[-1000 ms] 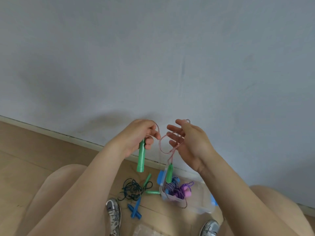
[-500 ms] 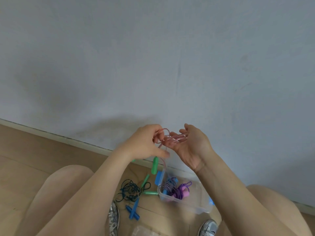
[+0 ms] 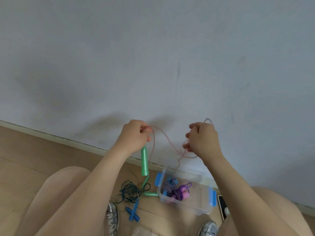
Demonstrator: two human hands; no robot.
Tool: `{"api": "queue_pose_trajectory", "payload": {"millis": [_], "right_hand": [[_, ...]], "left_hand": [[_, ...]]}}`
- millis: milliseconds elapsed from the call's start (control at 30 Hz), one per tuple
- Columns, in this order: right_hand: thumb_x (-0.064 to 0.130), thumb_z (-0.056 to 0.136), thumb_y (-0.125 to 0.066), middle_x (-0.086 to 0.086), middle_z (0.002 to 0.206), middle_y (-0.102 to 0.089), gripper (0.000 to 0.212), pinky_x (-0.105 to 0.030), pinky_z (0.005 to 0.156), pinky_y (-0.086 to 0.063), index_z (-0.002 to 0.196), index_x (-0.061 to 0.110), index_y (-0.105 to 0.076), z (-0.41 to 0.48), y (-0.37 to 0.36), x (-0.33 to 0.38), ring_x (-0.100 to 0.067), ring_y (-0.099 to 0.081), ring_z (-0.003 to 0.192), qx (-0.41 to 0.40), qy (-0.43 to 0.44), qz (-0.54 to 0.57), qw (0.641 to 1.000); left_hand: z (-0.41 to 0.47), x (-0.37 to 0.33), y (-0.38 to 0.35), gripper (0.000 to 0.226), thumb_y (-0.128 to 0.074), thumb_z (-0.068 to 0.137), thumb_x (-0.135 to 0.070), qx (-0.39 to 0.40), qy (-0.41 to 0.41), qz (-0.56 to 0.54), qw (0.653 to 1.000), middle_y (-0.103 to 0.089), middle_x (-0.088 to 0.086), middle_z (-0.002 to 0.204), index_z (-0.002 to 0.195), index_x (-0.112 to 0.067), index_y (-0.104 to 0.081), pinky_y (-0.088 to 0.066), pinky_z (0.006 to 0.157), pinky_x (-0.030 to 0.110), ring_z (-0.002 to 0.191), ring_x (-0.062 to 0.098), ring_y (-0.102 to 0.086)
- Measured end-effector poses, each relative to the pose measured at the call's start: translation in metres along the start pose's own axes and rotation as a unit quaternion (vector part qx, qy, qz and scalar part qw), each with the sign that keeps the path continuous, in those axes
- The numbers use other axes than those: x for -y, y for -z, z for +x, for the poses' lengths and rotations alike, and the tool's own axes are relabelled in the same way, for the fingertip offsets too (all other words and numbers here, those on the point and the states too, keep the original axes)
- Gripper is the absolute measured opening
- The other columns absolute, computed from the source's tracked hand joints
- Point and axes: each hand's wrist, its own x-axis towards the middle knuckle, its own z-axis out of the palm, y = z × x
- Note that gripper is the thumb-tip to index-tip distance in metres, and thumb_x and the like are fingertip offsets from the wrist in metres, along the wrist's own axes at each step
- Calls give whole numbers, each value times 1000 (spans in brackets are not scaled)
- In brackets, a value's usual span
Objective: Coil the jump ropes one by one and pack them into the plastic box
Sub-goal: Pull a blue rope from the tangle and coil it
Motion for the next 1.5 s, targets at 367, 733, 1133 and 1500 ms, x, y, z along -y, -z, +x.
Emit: {"api": "queue_pose_trajectory", "payload": {"millis": [367,733,1133,1500], "right_hand": [[31,101,-51,-6,54,-47,46,-36,55,-39,60,11,-45,-12,-14,-11,-26,-47,58,189,60,-287,937],[40,111,-41,-1,74,-75,45,-32,72,-53,82,25,-72,-19,-23,3,-9,-69,70,204,193,-52,958],[24,110,-53,4,59,-61,31,-24,53,-39,90,17,-76,-11,-18,3,-16,-54,56,5,231,53,971],[10,109,-43,8,79,-63,32,-16,61,-41,105,18,-73,4,-9,-3,-2,-54,64,-51,146,100,983]], "left_hand": [[-12,-19,13,20,-54,94,-21,122,91,-178,972,-42,-1,58,91,-7,-68,-40,63,35,50,17,-39],[-18,-30,8,19,-54,97,-12,267,16,-186,946,-37,-3,58,90,2,-65,-36,63,36,55,17,-35],[-17,-31,10,38,-49,110,-32,291,37,-246,924,-71,18,85,101,0,-69,-51,65,39,73,30,-63],[-28,-30,23,27,-54,108,-37,409,50,-242,878,-61,10,93,121,-15,-62,-62,83,60,79,28,-66]]}}
